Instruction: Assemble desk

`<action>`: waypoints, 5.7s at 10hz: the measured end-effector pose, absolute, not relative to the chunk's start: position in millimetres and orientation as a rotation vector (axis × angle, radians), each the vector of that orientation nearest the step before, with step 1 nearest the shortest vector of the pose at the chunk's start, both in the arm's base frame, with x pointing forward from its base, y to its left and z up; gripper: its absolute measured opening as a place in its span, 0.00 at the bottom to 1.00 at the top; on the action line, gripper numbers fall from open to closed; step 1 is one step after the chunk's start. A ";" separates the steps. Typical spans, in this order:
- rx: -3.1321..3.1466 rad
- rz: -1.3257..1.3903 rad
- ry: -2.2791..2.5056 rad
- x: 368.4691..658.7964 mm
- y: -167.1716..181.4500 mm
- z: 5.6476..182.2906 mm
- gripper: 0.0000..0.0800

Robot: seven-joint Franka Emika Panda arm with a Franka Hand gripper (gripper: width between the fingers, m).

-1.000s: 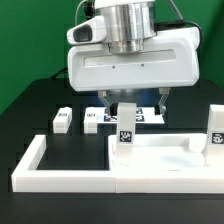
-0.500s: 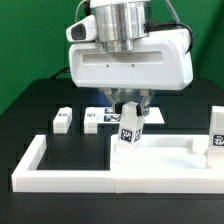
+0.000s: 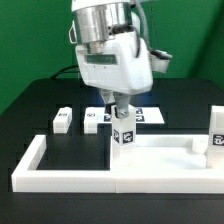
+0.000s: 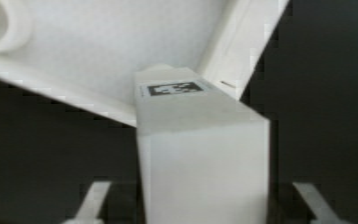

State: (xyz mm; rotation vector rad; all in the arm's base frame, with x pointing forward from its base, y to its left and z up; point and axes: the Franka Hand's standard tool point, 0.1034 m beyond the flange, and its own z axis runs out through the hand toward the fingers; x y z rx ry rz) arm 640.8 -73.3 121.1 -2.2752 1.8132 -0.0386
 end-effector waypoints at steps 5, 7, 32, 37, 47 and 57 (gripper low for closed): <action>-2.064 0.007 1.966 637.6 -74.9 119.0 0.62; -2.097 0.001 1.933 637.3 -75.1 118.3 0.77; -1.972 0.096 2.121 635.6 -53.2 112.4 0.37; -2.191 0.053 1.894 632.3 -55.1 106.8 0.75; -2.876 -0.034 0.856 632.0 -60.2 109.8 0.69; -1.824 0.087 2.306 636.9 -55.3 109.9 0.36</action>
Offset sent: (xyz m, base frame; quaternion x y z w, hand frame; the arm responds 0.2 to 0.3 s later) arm 0.0000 0.0000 0.0000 0.0000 0.0000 0.1296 0.9916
